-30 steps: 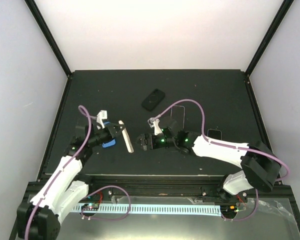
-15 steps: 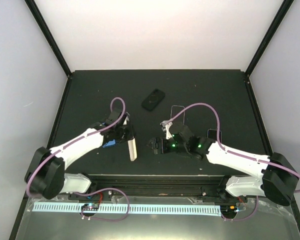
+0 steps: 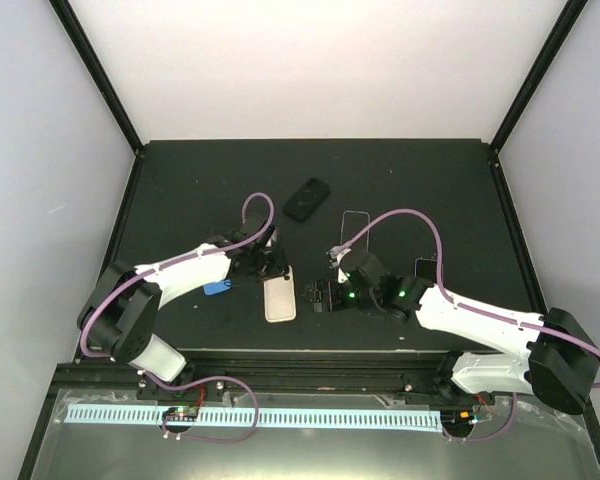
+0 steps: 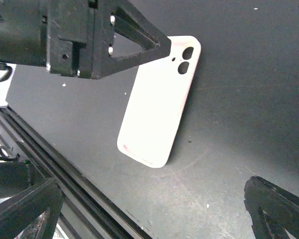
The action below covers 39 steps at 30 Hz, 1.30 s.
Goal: Put the phone into the phone case
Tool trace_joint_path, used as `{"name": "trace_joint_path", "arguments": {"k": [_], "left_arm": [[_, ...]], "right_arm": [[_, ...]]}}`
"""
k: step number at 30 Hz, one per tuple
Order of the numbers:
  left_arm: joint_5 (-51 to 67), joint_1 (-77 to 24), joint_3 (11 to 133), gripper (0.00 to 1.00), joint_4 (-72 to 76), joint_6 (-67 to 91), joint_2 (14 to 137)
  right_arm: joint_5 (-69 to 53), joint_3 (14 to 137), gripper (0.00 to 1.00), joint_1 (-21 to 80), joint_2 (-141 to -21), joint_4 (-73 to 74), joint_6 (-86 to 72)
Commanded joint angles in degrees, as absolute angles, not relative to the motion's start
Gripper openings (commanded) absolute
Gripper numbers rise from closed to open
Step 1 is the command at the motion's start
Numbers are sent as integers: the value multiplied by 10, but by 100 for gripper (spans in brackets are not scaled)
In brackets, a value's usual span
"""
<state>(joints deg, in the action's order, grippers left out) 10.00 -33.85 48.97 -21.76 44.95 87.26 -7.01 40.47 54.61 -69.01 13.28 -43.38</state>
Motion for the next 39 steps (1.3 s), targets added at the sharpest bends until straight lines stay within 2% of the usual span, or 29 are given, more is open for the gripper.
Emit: {"name": "trace_joint_path", "arguments": {"k": [1, 8, 11, 15, 22, 27, 39], "left_arm": [[131, -342, 506, 30, -178, 464, 874], [110, -337, 492, 67, -189, 454, 834], [97, -329, 475, 77, -206, 444, 814], [78, -322, 448, 90, -215, 431, 793], [35, -309, 416, 93, -240, 422, 778], [21, -308, 398, 99, -237, 412, 773], [71, -308, 365, 93, -180, 396, 795]], "right_arm": [[-43, 409, 100, 545, -680, 168, -418], [46, 439, 100, 542, -682, 257, -419], [95, 450, 100, 531, -686, 299, -426], [92, 443, 100, 484, -690, 318, -430], [55, 413, 100, 389, -708, 317, -407], [11, 385, 100, 301, -731, 298, -388], [8, 356, 100, 98, -762, 268, -390]]}}
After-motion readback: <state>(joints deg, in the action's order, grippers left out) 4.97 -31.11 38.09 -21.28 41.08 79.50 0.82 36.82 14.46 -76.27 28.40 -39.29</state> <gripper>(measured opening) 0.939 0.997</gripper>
